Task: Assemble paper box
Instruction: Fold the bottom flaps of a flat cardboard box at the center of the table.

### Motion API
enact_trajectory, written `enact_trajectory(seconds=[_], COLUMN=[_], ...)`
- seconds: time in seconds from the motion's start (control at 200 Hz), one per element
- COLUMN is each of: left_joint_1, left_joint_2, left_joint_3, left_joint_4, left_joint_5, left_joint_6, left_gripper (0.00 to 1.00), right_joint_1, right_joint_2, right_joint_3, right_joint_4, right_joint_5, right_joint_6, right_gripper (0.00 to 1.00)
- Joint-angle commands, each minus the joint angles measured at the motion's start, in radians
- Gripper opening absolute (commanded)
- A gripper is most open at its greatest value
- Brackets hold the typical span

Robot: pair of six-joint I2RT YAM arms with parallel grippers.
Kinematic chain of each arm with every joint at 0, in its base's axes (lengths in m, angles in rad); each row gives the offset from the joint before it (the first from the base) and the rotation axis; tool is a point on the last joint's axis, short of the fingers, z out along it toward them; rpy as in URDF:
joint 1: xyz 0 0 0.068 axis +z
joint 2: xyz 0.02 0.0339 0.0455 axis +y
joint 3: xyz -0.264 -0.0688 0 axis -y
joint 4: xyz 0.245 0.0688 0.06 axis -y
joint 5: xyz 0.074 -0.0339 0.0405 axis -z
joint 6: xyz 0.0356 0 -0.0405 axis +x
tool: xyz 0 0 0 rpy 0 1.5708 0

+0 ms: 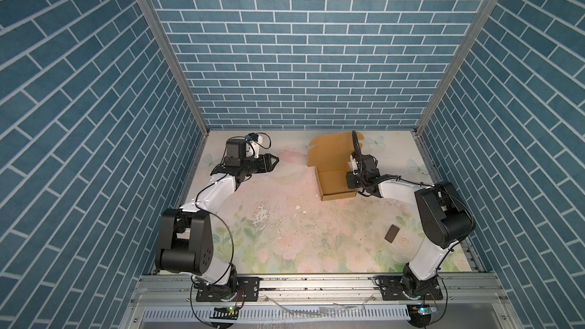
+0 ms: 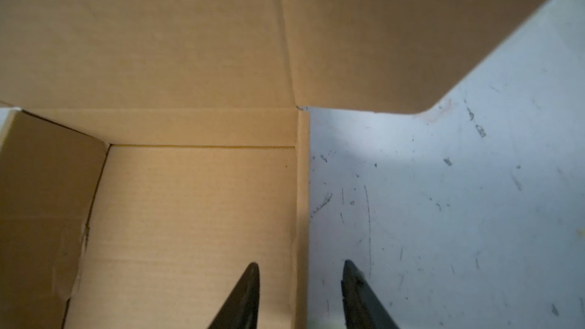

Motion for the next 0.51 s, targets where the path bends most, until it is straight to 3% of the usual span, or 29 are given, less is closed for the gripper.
enact_trajectory(seconds=[0.0, 0.32, 0.5], left_joint_1=[0.009, 0.026, 0.031], left_joint_2=[0.003, 0.006, 0.002], left_joint_3=[0.0, -0.013, -0.008], left_joint_4=[0.008, 0.019, 0.009], left_joint_5=[0.01, -0.007, 0.001], left_joint_6=[0.006, -0.003, -0.003], left_gripper=[0.62, 0.67, 0.67], right_joint_1=[-0.003, -0.019, -0.019], right_joint_2=[0.05, 0.203, 0.227], right_joint_3=[0.054, 0.16, 0.176], right_joint_4=[0.044, 0.021, 0.012], right_joint_5=[0.008, 0.026, 0.027], right_joint_6=[-0.041, -0.036, -0.039], right_gripper=[0.45, 0.45, 0.32])
